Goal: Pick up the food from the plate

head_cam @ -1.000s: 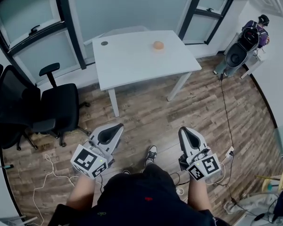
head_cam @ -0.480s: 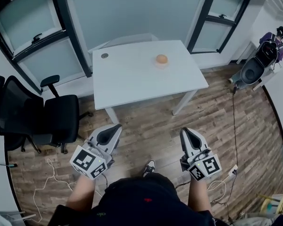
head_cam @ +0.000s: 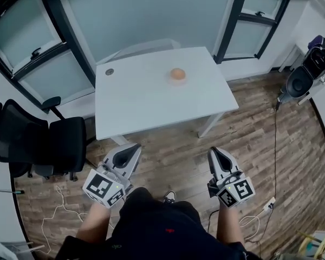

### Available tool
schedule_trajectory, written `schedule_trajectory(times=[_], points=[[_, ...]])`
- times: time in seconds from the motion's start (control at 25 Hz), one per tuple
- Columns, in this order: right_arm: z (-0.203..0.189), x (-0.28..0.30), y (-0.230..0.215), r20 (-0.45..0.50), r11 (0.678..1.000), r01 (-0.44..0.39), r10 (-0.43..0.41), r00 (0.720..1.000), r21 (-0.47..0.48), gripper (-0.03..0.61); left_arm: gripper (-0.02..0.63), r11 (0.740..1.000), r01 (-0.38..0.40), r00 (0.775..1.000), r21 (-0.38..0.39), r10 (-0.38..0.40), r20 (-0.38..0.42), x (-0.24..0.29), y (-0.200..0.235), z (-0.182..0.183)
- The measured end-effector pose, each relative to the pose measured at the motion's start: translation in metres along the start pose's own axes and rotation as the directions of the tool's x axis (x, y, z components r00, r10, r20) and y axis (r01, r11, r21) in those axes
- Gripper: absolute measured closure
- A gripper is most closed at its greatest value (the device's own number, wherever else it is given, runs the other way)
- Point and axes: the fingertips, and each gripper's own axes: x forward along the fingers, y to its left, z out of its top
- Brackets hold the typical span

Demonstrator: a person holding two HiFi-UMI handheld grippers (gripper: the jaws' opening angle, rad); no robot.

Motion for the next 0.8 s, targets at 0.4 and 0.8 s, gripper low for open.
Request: schedule_trajectory(times=[0.4, 0.8], points=[[-0.010, 0.070, -0.054, -0.033, 0.999, 0.034, -0.034, 0.999, 0.014, 0.554, 0.594, 0.998, 0.031, 0.999, -0.045, -0.032, -0.014, 0.075, 0.067, -0.004], [-0.003, 0.210, -0.095, -0.067, 0.997, 0.071, -0.072, 0.995, -0.012, 0.554, 0.594, 0.994, 0.088, 0.996, -0.068, -0.089, -0.012, 0.159, 0.195, 0.004]])
